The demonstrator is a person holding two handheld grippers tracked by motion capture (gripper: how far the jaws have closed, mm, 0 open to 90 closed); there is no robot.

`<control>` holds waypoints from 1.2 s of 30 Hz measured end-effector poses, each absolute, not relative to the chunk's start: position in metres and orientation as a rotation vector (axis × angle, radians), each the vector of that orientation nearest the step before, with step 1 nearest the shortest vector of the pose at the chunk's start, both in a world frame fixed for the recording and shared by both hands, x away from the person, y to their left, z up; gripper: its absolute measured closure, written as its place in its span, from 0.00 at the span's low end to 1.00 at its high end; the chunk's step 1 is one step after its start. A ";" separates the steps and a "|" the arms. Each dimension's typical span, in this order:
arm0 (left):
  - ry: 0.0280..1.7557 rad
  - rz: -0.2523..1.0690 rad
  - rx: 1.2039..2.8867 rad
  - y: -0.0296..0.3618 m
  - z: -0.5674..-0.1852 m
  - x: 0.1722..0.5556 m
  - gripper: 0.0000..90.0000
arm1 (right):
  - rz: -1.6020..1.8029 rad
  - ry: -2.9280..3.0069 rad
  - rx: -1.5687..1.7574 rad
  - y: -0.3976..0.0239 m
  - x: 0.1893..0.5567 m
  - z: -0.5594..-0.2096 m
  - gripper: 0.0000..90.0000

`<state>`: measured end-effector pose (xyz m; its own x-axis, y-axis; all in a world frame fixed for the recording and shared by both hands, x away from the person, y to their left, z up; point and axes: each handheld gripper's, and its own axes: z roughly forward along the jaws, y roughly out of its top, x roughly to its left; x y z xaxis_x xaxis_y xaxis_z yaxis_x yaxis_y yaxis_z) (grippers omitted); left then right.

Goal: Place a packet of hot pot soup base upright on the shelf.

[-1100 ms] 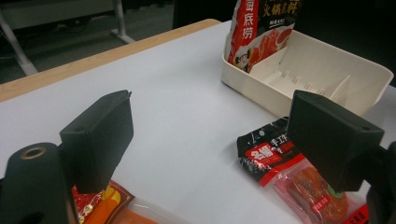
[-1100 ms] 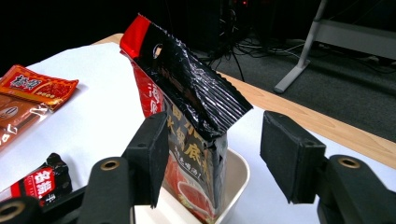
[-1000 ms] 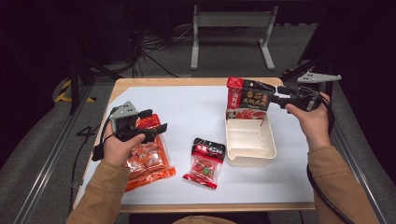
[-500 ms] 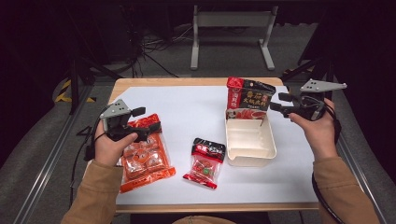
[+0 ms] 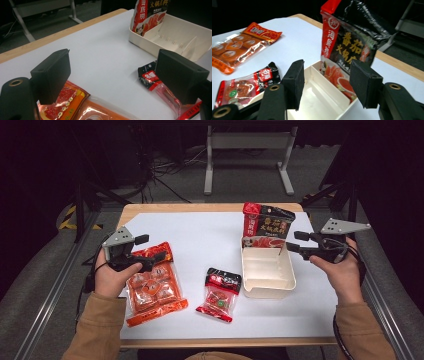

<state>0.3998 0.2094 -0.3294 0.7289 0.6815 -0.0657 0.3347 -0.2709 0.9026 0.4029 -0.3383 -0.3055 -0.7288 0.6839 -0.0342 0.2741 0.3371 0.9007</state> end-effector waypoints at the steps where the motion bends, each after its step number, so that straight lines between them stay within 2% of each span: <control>1: 0.788 0.421 1.878 0.211 -0.330 0.400 0.16 | 1.374 2.194 0.846 -0.338 0.401 -0.307 0.51; 10: 0.824 0.435 1.863 0.218 -0.331 0.403 0.15 | 1.404 2.183 0.858 -0.338 0.395 -0.314 0.47; 19: 0.926 0.538 1.848 0.252 -0.343 0.415 0.15 | 1.416 2.187 0.863 -0.339 0.394 -0.317 0.45; 36: 1.110 0.590 1.817 0.290 -0.387 0.437 0.16 | 1.403 2.214 0.871 -0.334 0.397 -0.325 0.45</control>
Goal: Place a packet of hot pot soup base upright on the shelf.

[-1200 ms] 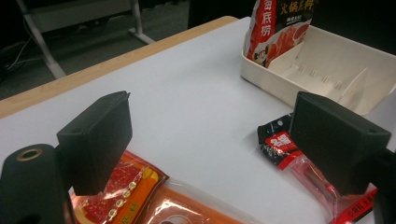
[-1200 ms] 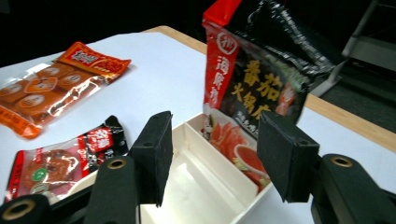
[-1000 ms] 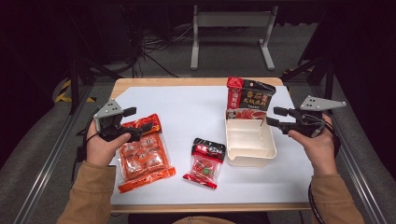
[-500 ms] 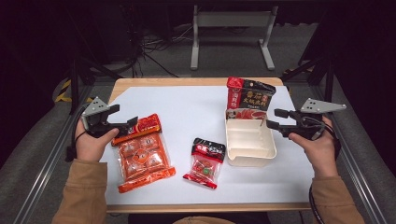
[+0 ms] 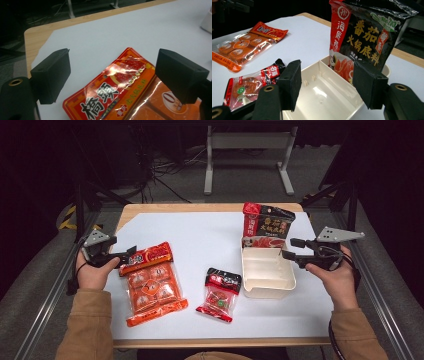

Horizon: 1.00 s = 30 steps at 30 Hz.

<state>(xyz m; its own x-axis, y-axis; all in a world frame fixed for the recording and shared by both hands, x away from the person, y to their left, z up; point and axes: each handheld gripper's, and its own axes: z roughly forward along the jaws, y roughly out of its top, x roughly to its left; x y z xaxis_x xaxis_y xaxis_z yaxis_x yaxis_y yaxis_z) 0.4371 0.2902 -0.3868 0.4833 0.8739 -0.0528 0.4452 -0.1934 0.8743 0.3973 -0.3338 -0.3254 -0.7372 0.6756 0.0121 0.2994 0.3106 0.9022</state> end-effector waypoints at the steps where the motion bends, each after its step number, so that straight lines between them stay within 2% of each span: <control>1: 1.110 0.590 1.817 0.290 -0.387 0.437 0.16 | 1.404 2.215 0.873 -0.334 0.397 -0.326 0.45; 8: 1.191 0.569 1.822 0.300 -0.402 0.442 0.16 | 1.402 2.216 0.872 -0.333 0.397 -0.326 0.45; 13: 1.168 0.588 1.768 0.304 -0.414 0.441 0.24 | 1.429 2.223 0.867 -0.333 0.398 -0.327 0.45; 30: 1.311 0.521 1.786 0.317 -0.439 0.449 0.21 | 1.403 2.259 0.838 -0.325 0.399 -0.331 0.45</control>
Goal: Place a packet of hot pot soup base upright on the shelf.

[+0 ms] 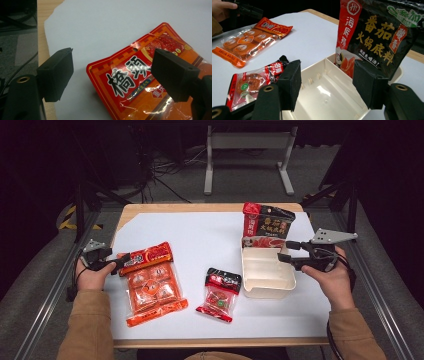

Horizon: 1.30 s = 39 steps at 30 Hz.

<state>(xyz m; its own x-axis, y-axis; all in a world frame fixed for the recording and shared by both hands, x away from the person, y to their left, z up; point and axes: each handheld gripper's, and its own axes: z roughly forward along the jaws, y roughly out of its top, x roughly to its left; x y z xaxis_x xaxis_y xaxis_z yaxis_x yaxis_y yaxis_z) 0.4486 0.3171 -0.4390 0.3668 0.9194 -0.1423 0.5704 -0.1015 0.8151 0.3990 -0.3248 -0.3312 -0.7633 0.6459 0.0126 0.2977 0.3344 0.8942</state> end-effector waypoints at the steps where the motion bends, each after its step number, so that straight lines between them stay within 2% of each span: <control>1: 1.320 0.516 1.786 0.317 -0.440 0.449 0.21 | 1.404 2.260 0.838 -0.324 0.399 -0.331 0.45; 17: 1.388 0.409 1.829 0.317 -0.457 0.456 0.22 | 1.402 2.271 0.825 -0.322 0.400 -0.334 0.44; 20: 1.372 0.398 1.838 0.316 -0.457 0.455 0.25 | 1.399 2.275 0.824 -0.321 0.400 -0.334 0.44; 34: 1.300 0.285 1.793 0.313 -0.454 0.453 0.55 | 1.404 2.283 0.798 -0.319 0.400 -0.335 0.43; 39: 1.331 0.235 1.799 0.314 -0.456 0.452 0.61 | 1.405 2.290 0.789 -0.318 0.400 -0.335 0.43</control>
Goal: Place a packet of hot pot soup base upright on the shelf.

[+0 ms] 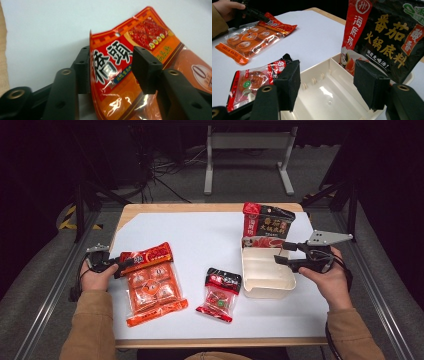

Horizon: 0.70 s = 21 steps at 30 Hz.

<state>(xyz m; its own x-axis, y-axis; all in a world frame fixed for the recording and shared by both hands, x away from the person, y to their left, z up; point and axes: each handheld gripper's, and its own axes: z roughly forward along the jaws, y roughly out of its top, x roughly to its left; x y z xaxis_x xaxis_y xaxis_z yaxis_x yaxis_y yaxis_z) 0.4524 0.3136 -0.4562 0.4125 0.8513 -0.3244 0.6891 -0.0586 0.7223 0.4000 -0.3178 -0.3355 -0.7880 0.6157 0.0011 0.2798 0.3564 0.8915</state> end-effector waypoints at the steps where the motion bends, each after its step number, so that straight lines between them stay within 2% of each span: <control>1: 1.332 0.241 1.811 0.315 -0.457 0.453 0.64 | 1.404 2.291 0.787 -0.318 0.400 -0.336 0.43; 6: 1.327 0.181 1.753 0.320 -0.459 0.451 0.78 | 1.377 2.291 0.776 -0.316 0.401 -0.337 0.44; 9: 1.301 0.178 1.749 0.321 -0.456 0.449 0.83 | 1.382 2.287 0.773 -0.317 0.401 -0.337 0.44; 15: 1.264 0.164 1.783 0.314 -0.457 0.450 0.90 | 1.381 2.296 0.768 -0.315 0.402 -0.338 0.44; 20: 1.259 0.182 1.892 0.304 -0.460 0.452 0.91 | 1.380 2.298 0.762 -0.314 0.402 -0.338 0.44; 21: 1.259 0.189 1.908 0.301 -0.460 0.452 0.93 | 1.381 2.298 0.761 -0.313 0.402 -0.338 0.44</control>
